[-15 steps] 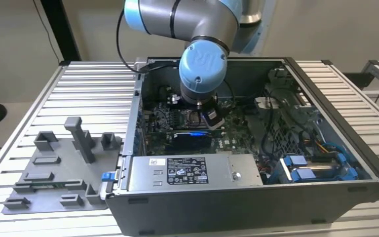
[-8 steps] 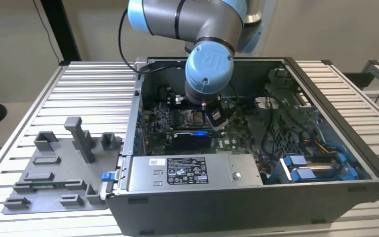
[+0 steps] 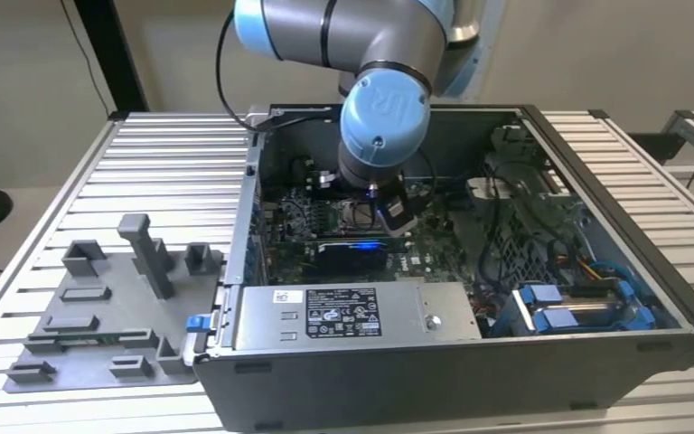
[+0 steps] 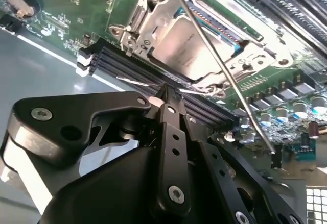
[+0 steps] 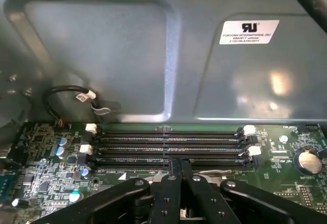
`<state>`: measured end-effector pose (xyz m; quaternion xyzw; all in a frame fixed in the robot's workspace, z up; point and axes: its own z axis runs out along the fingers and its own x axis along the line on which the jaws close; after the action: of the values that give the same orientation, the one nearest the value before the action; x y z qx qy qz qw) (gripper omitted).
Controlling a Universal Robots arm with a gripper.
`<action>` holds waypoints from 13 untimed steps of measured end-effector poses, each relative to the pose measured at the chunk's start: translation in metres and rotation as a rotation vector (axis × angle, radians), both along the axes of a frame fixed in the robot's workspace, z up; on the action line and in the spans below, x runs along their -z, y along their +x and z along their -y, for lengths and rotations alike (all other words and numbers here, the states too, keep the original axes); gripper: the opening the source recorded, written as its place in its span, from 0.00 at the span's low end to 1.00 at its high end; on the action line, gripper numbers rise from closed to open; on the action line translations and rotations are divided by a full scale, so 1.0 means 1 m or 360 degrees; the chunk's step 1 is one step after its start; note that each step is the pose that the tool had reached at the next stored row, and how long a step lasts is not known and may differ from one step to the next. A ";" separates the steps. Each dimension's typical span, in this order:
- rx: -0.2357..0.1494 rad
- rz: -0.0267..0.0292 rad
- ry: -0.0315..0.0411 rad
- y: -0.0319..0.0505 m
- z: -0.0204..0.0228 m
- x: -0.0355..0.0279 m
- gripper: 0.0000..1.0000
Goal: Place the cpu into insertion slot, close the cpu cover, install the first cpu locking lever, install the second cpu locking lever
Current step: 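Install the first cpu locking lever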
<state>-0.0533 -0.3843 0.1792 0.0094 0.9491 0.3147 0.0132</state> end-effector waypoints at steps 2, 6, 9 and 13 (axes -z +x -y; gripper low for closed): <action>-0.0005 -0.00049 -0.0014 -0.0008 0.0000 -0.0005 0.00; -0.0007 -0.00065 -0.0018 -0.0009 0.0000 -0.0145 0.00; -0.0006 -0.00066 -0.0019 -0.0023 0.0000 -0.0243 0.00; -0.0015 -0.00069 -0.0054 -0.0108 -0.0035 -0.0243 0.00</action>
<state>-0.0641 -0.3807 0.2034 0.0053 0.9543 0.2985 0.0098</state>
